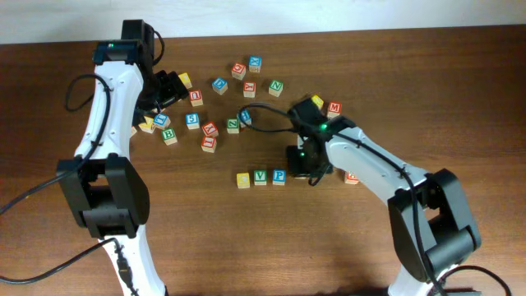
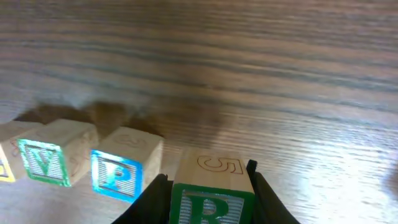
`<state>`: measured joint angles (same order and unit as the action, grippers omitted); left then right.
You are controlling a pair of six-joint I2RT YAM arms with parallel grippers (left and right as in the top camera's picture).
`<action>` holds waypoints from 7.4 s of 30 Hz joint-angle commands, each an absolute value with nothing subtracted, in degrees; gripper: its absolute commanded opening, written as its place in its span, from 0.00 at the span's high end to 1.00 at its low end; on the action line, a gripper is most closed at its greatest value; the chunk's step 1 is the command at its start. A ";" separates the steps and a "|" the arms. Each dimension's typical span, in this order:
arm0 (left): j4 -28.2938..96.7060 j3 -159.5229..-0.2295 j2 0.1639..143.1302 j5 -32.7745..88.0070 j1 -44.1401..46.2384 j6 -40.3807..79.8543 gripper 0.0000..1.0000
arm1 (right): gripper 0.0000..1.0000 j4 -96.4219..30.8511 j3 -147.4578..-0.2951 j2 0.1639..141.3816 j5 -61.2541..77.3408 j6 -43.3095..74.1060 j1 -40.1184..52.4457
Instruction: Spell out CVPR
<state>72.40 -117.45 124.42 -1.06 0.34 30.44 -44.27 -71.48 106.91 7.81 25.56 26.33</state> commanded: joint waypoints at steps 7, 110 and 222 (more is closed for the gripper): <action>72.31 -118.02 125.10 -1.28 0.21 29.91 0.01 | 0.75 -44.23 -70.65 109.73 7.09 26.00 27.44; 83.09 -107.85 110.54 1.43 25.12 15.33 0.37 | 0.01 -55.79 -79.90 98.00 9.23 22.94 10.87; 43.86 -78.28 107.59 14.22 18.72 17.02 1.00 | 0.96 -35.16 -62.26 107.61 17.37 33.26 17.80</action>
